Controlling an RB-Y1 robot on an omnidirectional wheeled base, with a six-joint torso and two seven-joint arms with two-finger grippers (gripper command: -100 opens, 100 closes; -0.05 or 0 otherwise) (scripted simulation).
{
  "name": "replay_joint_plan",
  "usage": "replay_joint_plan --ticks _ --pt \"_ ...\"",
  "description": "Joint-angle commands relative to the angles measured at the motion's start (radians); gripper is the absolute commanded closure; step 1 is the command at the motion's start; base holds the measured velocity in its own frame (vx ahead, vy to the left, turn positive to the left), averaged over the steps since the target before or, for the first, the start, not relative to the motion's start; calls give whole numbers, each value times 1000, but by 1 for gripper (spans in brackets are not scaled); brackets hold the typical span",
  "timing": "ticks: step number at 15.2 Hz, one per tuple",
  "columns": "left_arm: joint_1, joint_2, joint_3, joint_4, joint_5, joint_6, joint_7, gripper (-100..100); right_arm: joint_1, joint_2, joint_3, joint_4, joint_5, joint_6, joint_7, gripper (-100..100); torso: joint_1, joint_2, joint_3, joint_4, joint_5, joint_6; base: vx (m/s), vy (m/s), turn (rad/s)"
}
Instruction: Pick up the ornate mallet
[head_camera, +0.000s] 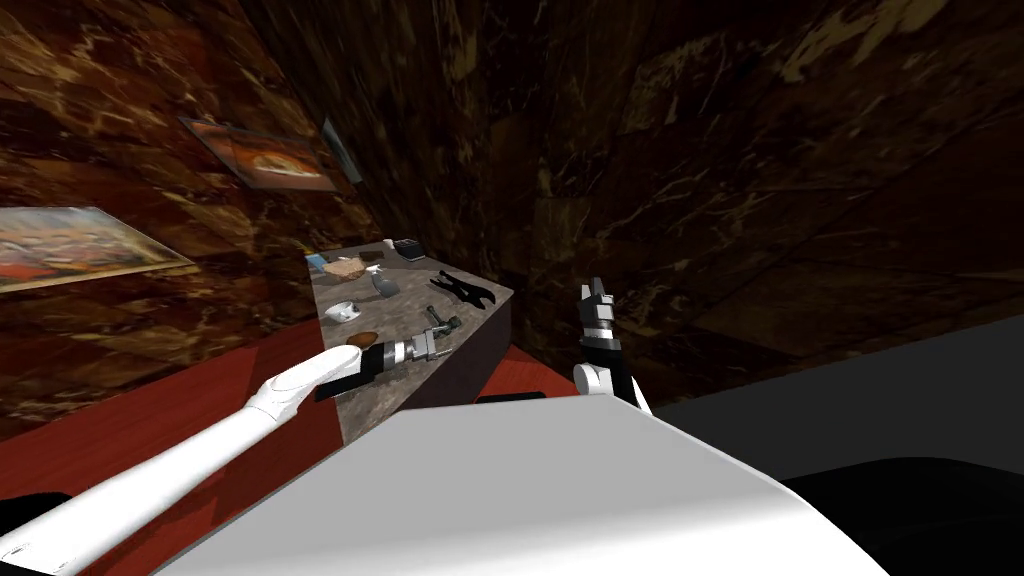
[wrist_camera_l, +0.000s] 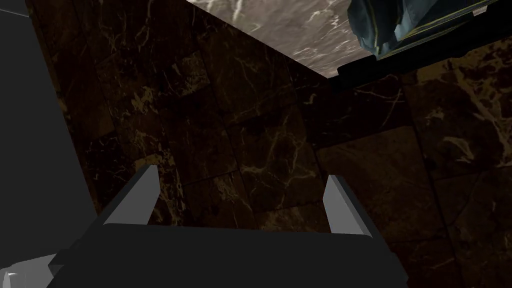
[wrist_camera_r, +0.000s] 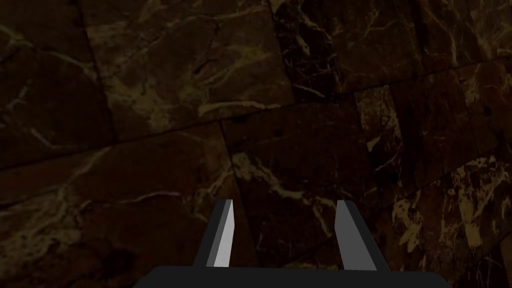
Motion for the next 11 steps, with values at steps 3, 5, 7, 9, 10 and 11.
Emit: replay_joint_plan --ticks 3,5,7,9,10,11 --pt "-25 94 -19 78 -90 -57 -71 -100 0 0 0 0 0 0 0 0 0 -1 0 0 0 0 25 24 -230" --pt "-25 112 -19 81 -109 -57 -71 -100 0 0 0 0 0 0 0 0 0 -1 -1 0 0 0 27 25 -129" --pt "-35 153 -28 117 -153 -84 -101 -100 0 0 0 0 0 0 0 0 0 -1 -1 0 0 0 31 17 -185" --pt "-44 190 -36 152 -197 -110 -131 -100 0 0 0 0 0 0 0 0 -1 -3 -2 -1 0 1 53 17 -213" --pt "-52 225 -44 186 -221 -135 -158 -100 0 0 0 0 0 0 0 0 -1 -3 -2 -1 0 0 56 20 -260" --pt "-52 225 -44 186 -239 -135 -158 -100 0 0 0 0 0 0 0 0 -1 -4 -2 -1 0 1 59 18 -216"
